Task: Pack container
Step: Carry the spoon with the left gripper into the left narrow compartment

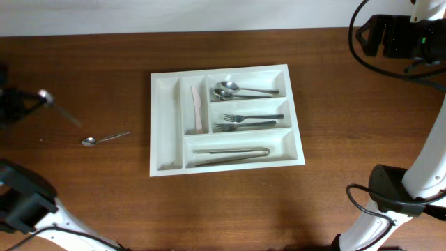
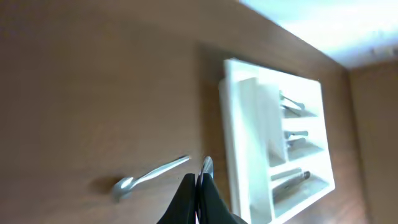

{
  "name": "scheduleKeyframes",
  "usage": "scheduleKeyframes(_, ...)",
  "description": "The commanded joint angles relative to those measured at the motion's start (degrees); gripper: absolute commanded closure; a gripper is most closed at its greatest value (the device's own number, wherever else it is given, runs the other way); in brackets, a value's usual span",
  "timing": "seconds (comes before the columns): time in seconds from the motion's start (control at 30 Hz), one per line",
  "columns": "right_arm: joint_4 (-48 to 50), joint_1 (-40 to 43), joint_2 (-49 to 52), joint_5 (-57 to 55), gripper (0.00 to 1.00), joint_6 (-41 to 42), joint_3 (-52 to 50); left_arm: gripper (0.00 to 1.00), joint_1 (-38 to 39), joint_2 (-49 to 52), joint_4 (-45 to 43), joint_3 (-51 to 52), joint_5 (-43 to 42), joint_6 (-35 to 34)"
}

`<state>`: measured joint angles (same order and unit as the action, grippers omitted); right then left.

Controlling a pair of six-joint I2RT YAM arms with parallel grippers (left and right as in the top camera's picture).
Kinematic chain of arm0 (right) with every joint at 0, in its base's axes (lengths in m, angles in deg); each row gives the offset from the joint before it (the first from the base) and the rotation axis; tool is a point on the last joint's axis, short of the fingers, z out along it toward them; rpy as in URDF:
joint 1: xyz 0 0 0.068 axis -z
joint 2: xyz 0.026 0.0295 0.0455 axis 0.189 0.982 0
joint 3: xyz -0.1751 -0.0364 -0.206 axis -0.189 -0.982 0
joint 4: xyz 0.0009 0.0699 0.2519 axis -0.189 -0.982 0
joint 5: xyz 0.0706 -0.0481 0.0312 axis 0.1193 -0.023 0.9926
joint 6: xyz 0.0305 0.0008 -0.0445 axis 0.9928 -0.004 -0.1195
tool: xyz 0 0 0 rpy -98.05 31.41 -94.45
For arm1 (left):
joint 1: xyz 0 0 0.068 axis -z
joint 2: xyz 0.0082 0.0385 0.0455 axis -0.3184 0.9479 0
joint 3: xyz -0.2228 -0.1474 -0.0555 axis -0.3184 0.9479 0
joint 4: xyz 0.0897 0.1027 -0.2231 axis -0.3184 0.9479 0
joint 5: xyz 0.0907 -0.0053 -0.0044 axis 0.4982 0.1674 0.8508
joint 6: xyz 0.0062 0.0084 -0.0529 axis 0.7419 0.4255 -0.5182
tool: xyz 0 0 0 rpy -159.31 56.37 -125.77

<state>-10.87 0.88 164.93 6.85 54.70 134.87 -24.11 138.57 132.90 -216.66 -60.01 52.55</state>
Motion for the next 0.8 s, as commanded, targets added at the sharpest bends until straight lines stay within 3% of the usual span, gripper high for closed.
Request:
scheduleKeyframes(0.0, 0.2, 0.2, 0.3, -0.1, 0.01, -0.1, 0.6, 0.98, 9.3, -3.1, 0.3, -0.9, -1.7, 5.2)
scheduleKeyframes(0.2, 0.2, 0.2, 0.3, -0.1, 0.01, -0.2, 0.6, 0.98, 23.2, -2.0, -1.4, -0.7, 3.7, 18.1)
scheduleKeyframes(0.43, 0.2, 0.2, 0.3, -0.1, 0.01, -0.1, 0.6, 0.98, 36.2, 1.4, -11.8, -0.7, 22.6, 19.1)
scheduleKeyframes(0.6, 0.2, 0.2, 0.3, -0.1, 0.01, -0.1, 0.6, 0.98, 41.2, 5.7, -15.7, -0.7, 24.8, 19.9)
scheduleKeyframes(0.77, 0.2, 0.2, 0.3, -0.1, 0.01, -0.1, 0.6, 0.98, 42.2, 11.3, -16.5, -0.7, 24.8, 12.5)
